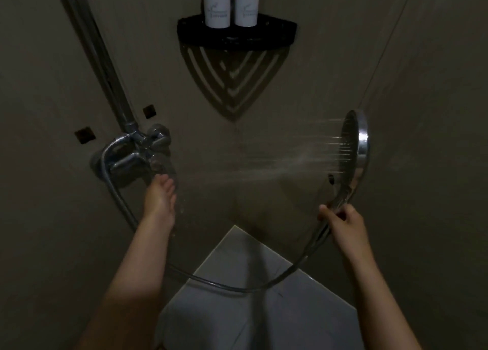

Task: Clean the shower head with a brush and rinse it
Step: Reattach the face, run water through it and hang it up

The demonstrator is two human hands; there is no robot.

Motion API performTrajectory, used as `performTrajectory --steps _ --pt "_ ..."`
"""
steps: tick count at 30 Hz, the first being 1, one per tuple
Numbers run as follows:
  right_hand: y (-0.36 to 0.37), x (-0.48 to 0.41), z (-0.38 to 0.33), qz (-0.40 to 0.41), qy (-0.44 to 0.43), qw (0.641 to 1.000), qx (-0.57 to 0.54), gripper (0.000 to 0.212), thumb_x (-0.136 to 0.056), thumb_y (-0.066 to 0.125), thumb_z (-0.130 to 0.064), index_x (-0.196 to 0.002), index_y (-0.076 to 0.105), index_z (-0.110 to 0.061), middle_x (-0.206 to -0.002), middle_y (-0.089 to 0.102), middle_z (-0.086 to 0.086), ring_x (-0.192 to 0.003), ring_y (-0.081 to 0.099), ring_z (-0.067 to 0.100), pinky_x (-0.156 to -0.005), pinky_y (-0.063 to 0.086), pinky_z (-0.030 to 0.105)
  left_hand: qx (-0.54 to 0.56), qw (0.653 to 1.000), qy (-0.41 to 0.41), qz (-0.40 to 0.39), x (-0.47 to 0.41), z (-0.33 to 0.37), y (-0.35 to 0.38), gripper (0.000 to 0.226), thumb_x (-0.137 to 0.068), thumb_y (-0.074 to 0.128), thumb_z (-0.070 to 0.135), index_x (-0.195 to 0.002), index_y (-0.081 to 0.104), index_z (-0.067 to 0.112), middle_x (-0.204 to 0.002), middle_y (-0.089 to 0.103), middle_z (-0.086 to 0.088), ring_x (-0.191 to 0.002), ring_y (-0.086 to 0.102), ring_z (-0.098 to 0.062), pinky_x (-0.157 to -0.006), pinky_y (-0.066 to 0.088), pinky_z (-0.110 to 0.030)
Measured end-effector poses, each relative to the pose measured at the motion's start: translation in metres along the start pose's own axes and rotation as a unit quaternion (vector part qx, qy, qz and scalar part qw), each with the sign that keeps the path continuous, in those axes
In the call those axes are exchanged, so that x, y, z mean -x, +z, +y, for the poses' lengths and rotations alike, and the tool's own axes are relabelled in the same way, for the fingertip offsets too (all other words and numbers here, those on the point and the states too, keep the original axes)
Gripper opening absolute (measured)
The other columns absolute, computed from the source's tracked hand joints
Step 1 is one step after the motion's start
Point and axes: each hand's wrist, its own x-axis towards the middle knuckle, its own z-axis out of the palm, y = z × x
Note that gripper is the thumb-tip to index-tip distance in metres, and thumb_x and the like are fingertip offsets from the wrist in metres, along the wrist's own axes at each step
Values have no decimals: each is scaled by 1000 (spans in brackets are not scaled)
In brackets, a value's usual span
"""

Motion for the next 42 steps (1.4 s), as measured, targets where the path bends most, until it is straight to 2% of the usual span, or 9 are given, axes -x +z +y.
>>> performTrajectory --steps 3,9,22,24,28,30,36,39,42 --pt "-1 -5 9 -1 19 1000 2 3 -91 58 -21 -92 60 -20 -92 64 3 -92 61 20 -88 49 40 -16 1000 -6 2 -12 4 2 45 -102 30 31 -138 41 6 -144 46 -12 -135 41 -22 -111 29 -29" --pt "-3 -9 21 7 24 1000 13 5 -89 61 -17 -86 62 -14 -87 66 11 -91 62 30 -84 47 43 -30 999 -27 -24 -24 2 6 49 -102 25 31 -140 38 1 -145 42 -16 -137 38 -26 -113 27 -31" --pt "-2 -14 25 9 35 999 20 9 -89 60 -18 -93 63 -11 -90 65 8 -91 61 25 -90 48 46 -22 999 -21 -13 -39 -14 -6 43 -101 25 19 -133 46 -1 -138 50 -17 -132 45 -26 -109 30 -28" --pt "-2 -15 24 8 33 999 31 7 -90 59 -19 -88 61 -12 -86 64 7 -87 61 24 -86 48 44 -4 1000 -25 -10 -44 -15 -7 35 -99 30 15 -123 54 4 -123 60 -14 -128 48 -23 -107 30 -27" --pt "1 -20 24 7 22 998 58 19 -89 61 -21 -75 57 -8 -76 59 14 -74 55 27 -71 43 39 44 998 -32 9 -59 -19 -7 25 -95 37 5 -81 55 16 -50 66 13 -82 58 -9 -97 35 -24" --pt "3 -22 24 2 22 998 63 20 -88 62 -22 -81 59 -4 -78 60 15 -74 55 27 -70 42 37 71 997 -21 18 -63 -23 -7 26 -94 38 1 -79 54 15 -43 63 13 -76 55 -6 -100 37 -24" --pt "13 -22 24 -24 26 998 46 16 -90 59 -22 -92 61 -6 -88 64 14 -85 61 26 -72 46 36 58 998 -4 14 -69 -27 -8 23 -94 39 3 -88 58 13 -54 68 13 -84 60 -10 -109 33 -27" --pt "16 -23 23 -21 31 999 36 19 -90 59 -20 -96 61 -2 -91 65 16 -88 61 28 -79 48 41 23 1000 -1 -7 -64 -27 -11 35 -97 36 9 -127 52 3 -106 68 -7 -124 53 -24 -104 33 -27" --pt "21 -24 22 -23 35 999 19 18 -90 60 -18 -95 63 -1 -88 65 14 -87 62 26 -84 47 42 -41 999 -7 -20 -61 -24 -16 39 -98 34 15 -135 48 9 -135 55 -10 -132 45 -20 -107 30 -33"
